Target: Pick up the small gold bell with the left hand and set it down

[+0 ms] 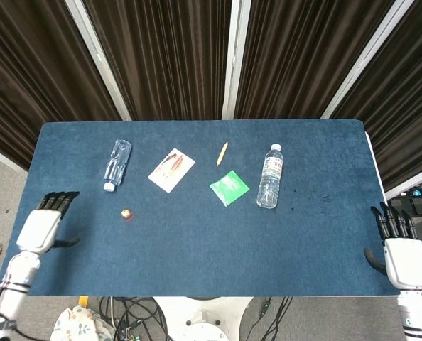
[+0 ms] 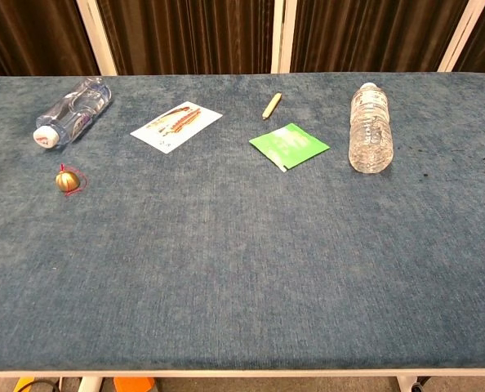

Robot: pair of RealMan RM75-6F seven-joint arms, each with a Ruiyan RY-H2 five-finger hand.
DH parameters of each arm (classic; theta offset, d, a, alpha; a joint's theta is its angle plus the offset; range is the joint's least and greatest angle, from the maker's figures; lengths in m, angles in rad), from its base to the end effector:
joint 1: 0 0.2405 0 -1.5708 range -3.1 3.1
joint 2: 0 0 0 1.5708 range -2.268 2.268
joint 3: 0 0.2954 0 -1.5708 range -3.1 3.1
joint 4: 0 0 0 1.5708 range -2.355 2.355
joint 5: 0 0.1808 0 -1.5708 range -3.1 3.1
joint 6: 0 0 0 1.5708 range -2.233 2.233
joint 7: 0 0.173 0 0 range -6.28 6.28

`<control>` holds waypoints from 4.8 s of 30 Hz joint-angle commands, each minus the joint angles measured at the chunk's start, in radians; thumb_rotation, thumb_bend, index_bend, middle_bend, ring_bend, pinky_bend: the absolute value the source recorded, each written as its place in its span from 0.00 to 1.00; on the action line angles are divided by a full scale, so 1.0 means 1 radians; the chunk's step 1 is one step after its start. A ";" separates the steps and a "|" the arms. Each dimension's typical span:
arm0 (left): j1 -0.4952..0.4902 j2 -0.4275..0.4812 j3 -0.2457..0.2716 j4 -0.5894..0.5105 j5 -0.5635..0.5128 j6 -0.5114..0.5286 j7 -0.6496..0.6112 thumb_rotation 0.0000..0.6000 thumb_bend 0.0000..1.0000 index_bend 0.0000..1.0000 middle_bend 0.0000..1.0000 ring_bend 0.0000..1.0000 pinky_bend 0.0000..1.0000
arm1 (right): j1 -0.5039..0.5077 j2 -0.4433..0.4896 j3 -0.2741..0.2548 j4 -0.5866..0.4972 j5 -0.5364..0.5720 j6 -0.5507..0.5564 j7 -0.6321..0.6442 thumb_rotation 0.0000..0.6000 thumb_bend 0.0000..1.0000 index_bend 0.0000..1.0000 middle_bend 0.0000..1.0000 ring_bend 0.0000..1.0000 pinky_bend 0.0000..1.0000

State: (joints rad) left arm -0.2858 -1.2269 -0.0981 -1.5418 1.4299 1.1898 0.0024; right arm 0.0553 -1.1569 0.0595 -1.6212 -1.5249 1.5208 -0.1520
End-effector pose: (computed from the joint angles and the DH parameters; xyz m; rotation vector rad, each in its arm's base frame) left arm -0.3159 0.2827 0.1358 -1.5738 -1.0224 -0.8894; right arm -0.3303 -0.2021 0.1948 1.3974 -0.7997 0.8456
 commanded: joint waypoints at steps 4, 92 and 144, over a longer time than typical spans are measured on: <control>-0.099 -0.080 -0.033 0.087 -0.051 -0.124 -0.028 1.00 0.16 0.16 0.16 0.07 0.13 | 0.000 0.001 0.001 0.005 0.002 -0.001 0.006 1.00 0.19 0.00 0.00 0.00 0.00; -0.286 -0.256 -0.020 0.202 -0.217 -0.265 0.080 1.00 0.37 0.54 0.44 0.31 0.41 | -0.005 -0.034 -0.002 0.098 0.037 -0.034 0.096 1.00 0.19 0.00 0.00 0.00 0.01; -0.223 -0.131 -0.075 -0.141 -0.305 -0.186 0.014 1.00 0.42 0.63 0.52 0.35 0.43 | -0.002 -0.030 0.004 0.090 0.035 -0.028 0.094 1.00 0.19 0.00 0.00 0.00 0.01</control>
State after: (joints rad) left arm -0.5234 -1.3430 -0.1631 -1.6333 1.1871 1.0623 0.2066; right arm 0.0528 -1.1866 0.0632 -1.5312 -1.4896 1.4930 -0.0581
